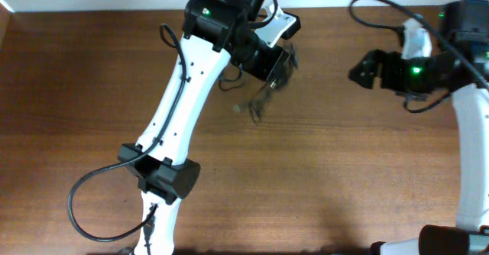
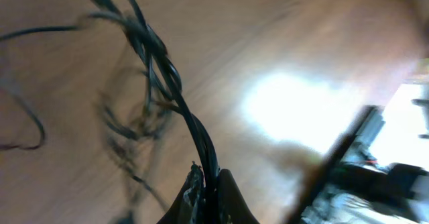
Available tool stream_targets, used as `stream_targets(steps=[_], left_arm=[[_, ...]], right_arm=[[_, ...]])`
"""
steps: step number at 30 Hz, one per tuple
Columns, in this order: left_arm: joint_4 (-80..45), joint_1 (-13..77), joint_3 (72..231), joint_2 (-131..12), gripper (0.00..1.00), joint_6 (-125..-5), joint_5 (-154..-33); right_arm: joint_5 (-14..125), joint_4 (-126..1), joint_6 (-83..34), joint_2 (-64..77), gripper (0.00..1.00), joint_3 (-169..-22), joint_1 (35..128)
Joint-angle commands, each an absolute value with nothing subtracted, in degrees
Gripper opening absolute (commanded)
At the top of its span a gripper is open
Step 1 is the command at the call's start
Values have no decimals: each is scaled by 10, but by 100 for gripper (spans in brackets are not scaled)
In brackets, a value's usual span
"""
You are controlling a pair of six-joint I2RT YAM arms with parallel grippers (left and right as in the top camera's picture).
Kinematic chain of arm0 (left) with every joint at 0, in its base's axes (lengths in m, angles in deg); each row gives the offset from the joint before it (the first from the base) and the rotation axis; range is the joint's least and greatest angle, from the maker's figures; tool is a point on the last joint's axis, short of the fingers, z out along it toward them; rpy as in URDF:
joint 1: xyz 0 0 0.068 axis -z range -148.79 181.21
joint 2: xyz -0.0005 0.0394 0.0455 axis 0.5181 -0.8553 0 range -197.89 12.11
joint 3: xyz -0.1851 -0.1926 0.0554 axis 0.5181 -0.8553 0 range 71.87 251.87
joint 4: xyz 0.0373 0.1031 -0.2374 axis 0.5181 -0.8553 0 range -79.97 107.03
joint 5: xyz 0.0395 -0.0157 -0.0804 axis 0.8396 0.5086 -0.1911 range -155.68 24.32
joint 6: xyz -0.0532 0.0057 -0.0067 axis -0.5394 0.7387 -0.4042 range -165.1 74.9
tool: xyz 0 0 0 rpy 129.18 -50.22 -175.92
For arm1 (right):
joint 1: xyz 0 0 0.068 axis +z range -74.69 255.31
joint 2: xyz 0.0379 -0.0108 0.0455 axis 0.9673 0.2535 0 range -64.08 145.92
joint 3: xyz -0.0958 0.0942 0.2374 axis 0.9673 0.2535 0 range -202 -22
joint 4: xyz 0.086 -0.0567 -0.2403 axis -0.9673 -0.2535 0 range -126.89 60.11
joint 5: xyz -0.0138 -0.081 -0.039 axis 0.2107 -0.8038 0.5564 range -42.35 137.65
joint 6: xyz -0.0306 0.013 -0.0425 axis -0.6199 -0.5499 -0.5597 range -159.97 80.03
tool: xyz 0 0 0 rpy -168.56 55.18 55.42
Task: Untangle cables
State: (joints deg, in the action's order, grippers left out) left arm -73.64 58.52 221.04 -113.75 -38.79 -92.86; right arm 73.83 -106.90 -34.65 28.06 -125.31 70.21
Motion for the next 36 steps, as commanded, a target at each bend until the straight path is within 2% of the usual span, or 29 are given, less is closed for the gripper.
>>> stream_targets(steps=[1, 5, 6, 10, 12, 13, 14, 15, 17, 19, 20, 21, 22, 24, 27, 28, 29, 33, 36], left_arm=[[-732, 539, 2223, -1137, 0, -391, -1139], [-675, 496, 2223, -1137, 0, -391, -1348], [-641, 494, 2223, -1137, 0, -391, -1429], [-575, 493, 2223, -1137, 0, -425, -1519], [-522, 492, 2223, -1137, 0, -478, -1519], [-506, 492, 2223, -1137, 0, -492, -1519], [-501, 492, 2223, -1137, 0, -492, -1518], [-494, 486, 2223, -1137, 0, -492, -1500], [-511, 462, 2222, -1137, 0, -494, -1348], [-580, 428, 2222, -1137, 0, -494, -993], [-604, 425, 2222, -1137, 0, -494, -873], [-629, 426, 2222, -1137, 0, -494, -772], [-645, 426, 2222, -1137, 2, -494, -733], [-668, 426, 2221, -1137, 15, -494, -692], [-723, 425, 2219, -1137, 56, -494, -610], [-736, 425, 2219, -1137, 80, -493, -593], [-740, 426, 2219, -1138, 97, -464, -617], [-797, 430, 2219, -1138, 100, -70, -1103], [-785, 451, 2216, -1138, 100, -9, -1120]], right_arm=[[800, -1043, -353, 284, 99, -1260, 754], [867, -1013, -353, 292, 99, -1260, 794], [882, -1001, -348, 303, 95, -1260, 807], [884, -940, -259, 350, 83, -1260, 822], [879, -884, -200, 374, 64, -1260, 822], [870, -854, -177, 377, 49, -1260, 822], [858, -849, -167, 377, 33, -1260, 822], [849, -850, -167, 377, 4, -1260, 816], [847, -875, -177, 364, 4, -1261, 789], [846, -938, -248, 322, 4, -1261, 740], [847, -968, -273, 307, 4, -1261, 721], [847, -1004, -307, 290, 4, -1261, 700], [847, -1028, -335, 278, 4, -1261, 691], [847, -1069, -371, 262, 4, -1261, 685], [846, -1101, -387, 236, 4, -1265, 672], [854, -1101, -379, 228, 4, -1266, 662], [881, -1099, -370, 227, 4, -1266, 669], [858, -1087, -352, 238, 4, -1265, 770], [854, -1080, -331, 238, 4, -1266, 814]])
